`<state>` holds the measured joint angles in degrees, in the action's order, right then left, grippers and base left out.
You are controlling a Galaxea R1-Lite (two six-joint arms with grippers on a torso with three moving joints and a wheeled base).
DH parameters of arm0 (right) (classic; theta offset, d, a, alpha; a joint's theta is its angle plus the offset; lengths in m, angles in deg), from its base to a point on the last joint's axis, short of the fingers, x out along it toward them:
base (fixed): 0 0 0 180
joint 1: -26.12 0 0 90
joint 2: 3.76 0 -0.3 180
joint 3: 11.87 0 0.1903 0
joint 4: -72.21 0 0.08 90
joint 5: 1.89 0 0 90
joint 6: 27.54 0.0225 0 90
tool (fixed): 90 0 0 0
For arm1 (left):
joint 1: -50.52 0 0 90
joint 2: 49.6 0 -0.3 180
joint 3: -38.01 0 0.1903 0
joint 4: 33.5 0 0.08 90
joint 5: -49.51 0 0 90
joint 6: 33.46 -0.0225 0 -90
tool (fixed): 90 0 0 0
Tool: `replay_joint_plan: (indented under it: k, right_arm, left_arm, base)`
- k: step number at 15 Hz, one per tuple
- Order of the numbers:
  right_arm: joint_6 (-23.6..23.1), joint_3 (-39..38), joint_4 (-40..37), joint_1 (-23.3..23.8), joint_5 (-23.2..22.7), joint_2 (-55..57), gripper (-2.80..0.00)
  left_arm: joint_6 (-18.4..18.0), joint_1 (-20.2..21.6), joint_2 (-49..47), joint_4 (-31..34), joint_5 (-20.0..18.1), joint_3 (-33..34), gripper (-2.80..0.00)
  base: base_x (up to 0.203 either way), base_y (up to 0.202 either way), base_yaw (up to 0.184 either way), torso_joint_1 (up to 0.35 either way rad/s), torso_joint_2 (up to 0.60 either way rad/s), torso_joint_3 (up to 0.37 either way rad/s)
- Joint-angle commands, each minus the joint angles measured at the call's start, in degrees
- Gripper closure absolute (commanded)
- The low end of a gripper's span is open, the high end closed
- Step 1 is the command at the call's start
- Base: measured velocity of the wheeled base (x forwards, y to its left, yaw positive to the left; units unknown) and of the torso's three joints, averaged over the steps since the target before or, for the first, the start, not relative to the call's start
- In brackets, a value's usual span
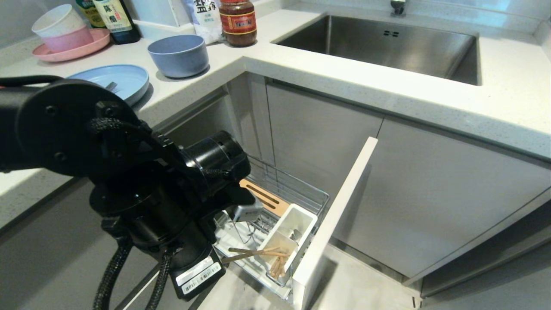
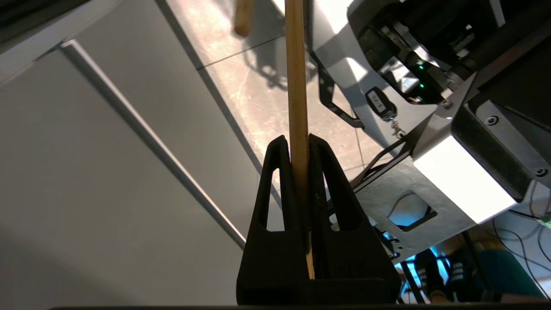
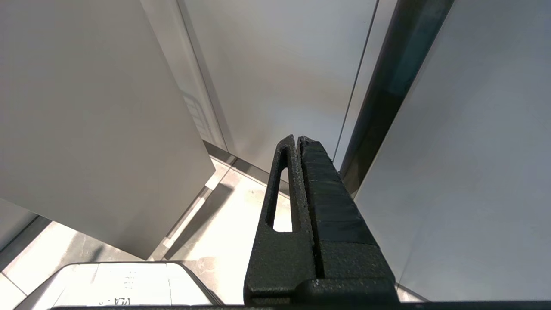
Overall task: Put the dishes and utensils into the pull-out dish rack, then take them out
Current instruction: Pick up the chopsticks and place it in the cupboard
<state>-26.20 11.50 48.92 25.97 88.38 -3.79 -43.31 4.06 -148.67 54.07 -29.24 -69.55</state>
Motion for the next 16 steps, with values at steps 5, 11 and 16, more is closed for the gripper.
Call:
replay_joint_plan:
  k: [5, 11, 16]
  right_arm:
    - [0.0, -0.1, 0.0, 0.0, 0.0, -0.2, 0.0]
    - [0.0, -0.1, 0.0, 0.0, 0.0, -0.2, 0.0]
    - [0.1, -0.1, 0.0, 0.0, 0.0, -0.2, 0.0]
  left_arm:
    - [0.7, -0.5, -6.4, 0.2, -0.2, -1.9, 0.0]
    - [2.3, -0.4, -11.1, 0.1, -0.2, -4.9, 0.0]
    - [3.7, -0.9, -14.4, 0.1, -0.2, -8.0, 0.0]
  base:
    - [0.0, 0.0, 0.0, 0.0, 0.0, 0.0]
    - [0.0, 0.0, 0.0, 0.0, 0.0, 0.0]
    - [0.0, 0.0, 0.0, 0.0, 0.0, 0.0]
